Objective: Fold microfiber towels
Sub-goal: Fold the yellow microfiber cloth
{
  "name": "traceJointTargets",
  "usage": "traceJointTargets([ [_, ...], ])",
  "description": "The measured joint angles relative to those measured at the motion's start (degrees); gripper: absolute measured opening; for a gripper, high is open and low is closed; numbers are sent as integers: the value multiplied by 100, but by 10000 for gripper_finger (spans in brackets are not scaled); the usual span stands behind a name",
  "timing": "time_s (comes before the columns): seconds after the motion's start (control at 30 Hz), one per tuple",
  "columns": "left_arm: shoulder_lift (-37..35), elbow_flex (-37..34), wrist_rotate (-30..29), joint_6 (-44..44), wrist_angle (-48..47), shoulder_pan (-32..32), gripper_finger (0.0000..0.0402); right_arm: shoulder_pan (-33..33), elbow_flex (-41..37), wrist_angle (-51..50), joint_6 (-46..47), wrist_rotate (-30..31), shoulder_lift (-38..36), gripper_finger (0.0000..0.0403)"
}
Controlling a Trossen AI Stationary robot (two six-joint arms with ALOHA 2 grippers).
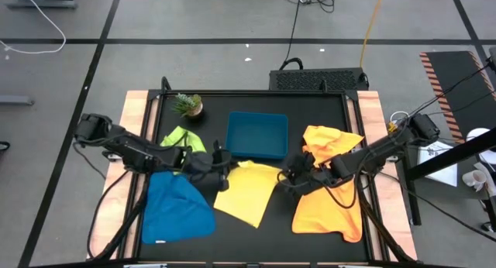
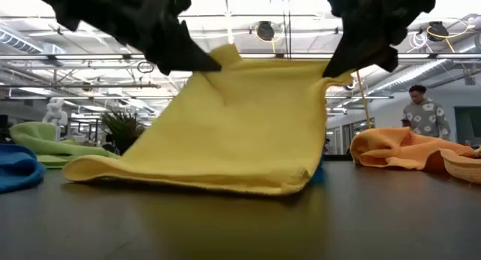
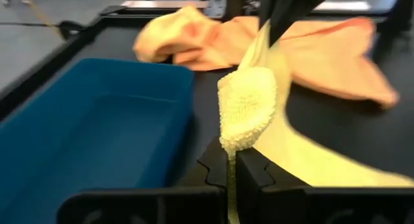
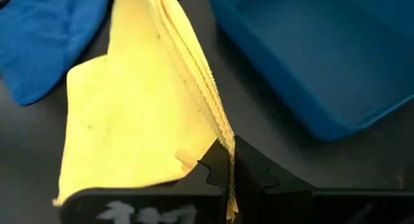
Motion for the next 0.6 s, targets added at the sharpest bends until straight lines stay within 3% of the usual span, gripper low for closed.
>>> traceJointTargets([
  [0.33, 0, -272, 438, 674, 138, 377, 5, 235, -9, 1314, -1171, 54, 371, 0],
  [0.6, -34, -939, 461, 937, 1267, 137, 3, 384, -9, 1667, -1257, 30, 1073, 0],
])
